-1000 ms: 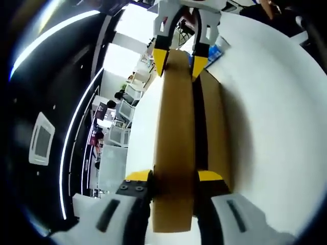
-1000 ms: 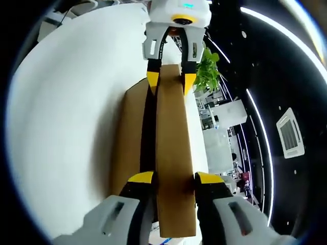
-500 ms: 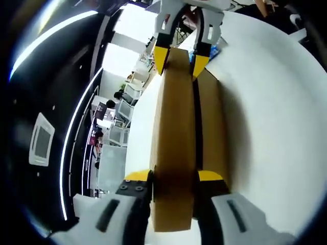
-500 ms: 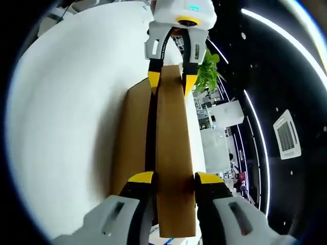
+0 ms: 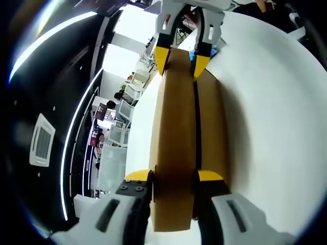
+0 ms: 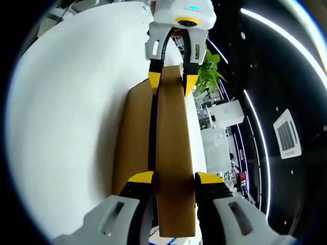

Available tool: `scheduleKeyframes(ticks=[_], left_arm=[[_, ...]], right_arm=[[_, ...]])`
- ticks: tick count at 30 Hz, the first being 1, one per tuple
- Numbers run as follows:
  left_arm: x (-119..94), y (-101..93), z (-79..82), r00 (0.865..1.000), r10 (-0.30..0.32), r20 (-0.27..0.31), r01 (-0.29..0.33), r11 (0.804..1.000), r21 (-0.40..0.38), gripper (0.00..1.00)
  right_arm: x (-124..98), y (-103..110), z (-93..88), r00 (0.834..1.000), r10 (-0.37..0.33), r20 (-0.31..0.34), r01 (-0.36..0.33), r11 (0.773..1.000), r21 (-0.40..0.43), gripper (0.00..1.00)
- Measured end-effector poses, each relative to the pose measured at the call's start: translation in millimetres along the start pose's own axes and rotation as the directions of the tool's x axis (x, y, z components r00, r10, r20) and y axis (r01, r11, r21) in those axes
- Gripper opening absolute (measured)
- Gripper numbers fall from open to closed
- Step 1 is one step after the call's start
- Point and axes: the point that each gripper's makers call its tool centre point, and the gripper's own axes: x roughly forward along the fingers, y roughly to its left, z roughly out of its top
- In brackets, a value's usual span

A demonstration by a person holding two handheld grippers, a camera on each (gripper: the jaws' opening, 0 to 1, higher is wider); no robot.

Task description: Operate the shoe box by opening the lid, removing the specified soft item, and placing it in the target area until the item is outside and the box remains undamaged.

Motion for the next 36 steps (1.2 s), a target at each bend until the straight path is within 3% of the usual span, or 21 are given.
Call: scheduleKeyframes(ticks=[15,30,36], left_arm=[[-8.1,-10.1,-1.5,0.999,-0.018,-0.043,0.019,0.999,0.026,0.31],[-6.4,-17.5,-3.1,0.999,0.014,-0.044,-0.013,0.999,0.036,0.31],[-7.0,-18.9,-6.1,0.997,0.075,-0.033,-0.073,0.997,0.040,0.30]], right_arm=[[-1.6,7.8,1.3,1.000,0.008,0.005,-0.008,1.000,-0.002,0.30],[-1.6,18.6,1.1,1.000,0.006,0.016,-0.006,1.000,0.006,0.30],[-1.5,21.4,2.1,0.998,-0.042,0.038,0.042,0.999,-0.001,0.30]])
